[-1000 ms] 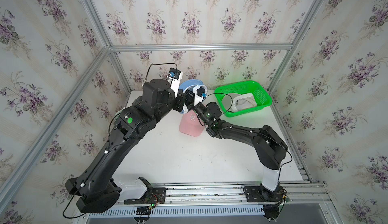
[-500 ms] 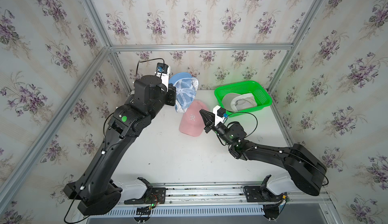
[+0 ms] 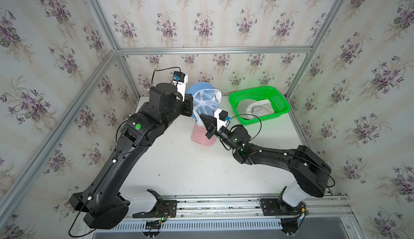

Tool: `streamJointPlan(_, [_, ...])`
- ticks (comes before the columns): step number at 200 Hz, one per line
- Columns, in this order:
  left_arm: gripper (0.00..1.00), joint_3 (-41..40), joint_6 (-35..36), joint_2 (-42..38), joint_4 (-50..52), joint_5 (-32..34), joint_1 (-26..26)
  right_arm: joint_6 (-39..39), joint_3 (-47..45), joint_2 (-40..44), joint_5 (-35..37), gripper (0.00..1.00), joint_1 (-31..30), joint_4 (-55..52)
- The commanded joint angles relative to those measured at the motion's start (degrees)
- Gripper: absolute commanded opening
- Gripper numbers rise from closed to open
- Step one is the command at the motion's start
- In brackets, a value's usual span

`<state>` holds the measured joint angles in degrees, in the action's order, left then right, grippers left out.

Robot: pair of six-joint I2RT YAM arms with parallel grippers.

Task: Turn the baseball cap inside out
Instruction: Turn over the baseball cap.

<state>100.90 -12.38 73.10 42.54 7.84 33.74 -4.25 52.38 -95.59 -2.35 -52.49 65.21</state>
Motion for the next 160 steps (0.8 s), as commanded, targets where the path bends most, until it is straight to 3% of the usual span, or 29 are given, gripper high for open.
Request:
streamJointPlan(1, [0.00,0.4,-0.8,-0.7,-3.2,-1.1,0.0,-0.1,2.7,-3.1,-0.1,0.05,-0.2,-1.5])
streamJointPlan(80, [0.00,1.5,-3.8,-1.2,-0.9,-6.8,0.4,1.3,22.8,-15.2,-2.1,0.04,0.9,-8.9])
streamJointPlan(130, [0.00,-0.2,-5.0,-1.2,-1.1,-5.1,0.5,-0.3,33.0,-19.3,-3.1,0.18,2.7,-13.0])
streamJointPlan(160, [0.00,-0.6,-3.7,-1.3,-1.5,-2.7,0.5,0.6,28.9,-17.4,-3.5,0.25,3.0,-12.6])
